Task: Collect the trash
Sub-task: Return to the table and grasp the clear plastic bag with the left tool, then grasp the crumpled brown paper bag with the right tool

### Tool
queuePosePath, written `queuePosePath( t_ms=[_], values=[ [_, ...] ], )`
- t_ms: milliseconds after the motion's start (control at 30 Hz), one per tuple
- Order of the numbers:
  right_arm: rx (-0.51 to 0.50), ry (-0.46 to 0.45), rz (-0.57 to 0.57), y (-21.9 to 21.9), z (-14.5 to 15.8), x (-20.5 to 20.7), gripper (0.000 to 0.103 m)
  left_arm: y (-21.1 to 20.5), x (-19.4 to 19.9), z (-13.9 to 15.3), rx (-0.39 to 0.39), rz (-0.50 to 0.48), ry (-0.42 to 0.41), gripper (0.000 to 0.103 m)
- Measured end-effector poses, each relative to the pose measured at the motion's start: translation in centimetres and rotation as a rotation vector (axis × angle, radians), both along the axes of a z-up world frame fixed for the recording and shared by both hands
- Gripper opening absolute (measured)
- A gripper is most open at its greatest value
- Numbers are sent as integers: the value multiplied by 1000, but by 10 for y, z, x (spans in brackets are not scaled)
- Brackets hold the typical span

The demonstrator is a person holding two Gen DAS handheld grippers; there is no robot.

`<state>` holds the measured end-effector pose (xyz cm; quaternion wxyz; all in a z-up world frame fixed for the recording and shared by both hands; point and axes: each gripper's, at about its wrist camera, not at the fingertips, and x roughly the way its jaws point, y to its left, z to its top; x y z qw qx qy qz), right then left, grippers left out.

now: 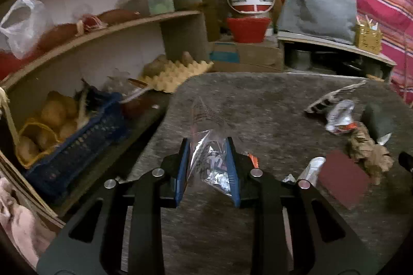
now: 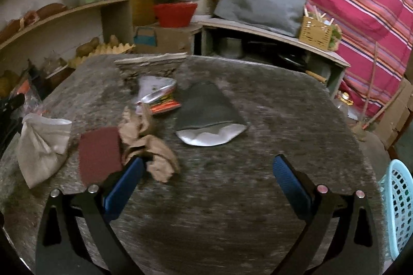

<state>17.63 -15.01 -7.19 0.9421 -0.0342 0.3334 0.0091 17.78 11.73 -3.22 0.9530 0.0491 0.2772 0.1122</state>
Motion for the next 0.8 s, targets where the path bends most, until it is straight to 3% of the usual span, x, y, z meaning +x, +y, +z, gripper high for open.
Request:
queuePosePath(
  t_ms=[67,333,400,533,600,800],
  values=[
    [-2,10,9,8,-4,3,98,3,0,1,33,24,-16,26],
    [-24,53,20,27,-17,15,97,21,-8,20,-28,19,-71,26],
    [-17,68,24,27,-19,18,83,27,-8,21,-65,8,-69,26],
    [26,96,57,27,-21,24,67,35,-8,17,-110,-3,-59,26],
    [46,110,84,29,-23,26,47,37,-8,15,-136,-13,-53,26],
    [86,82,83,20,-17,21,40,41,-15,26,-177,-19,-82,26]
  ],
)
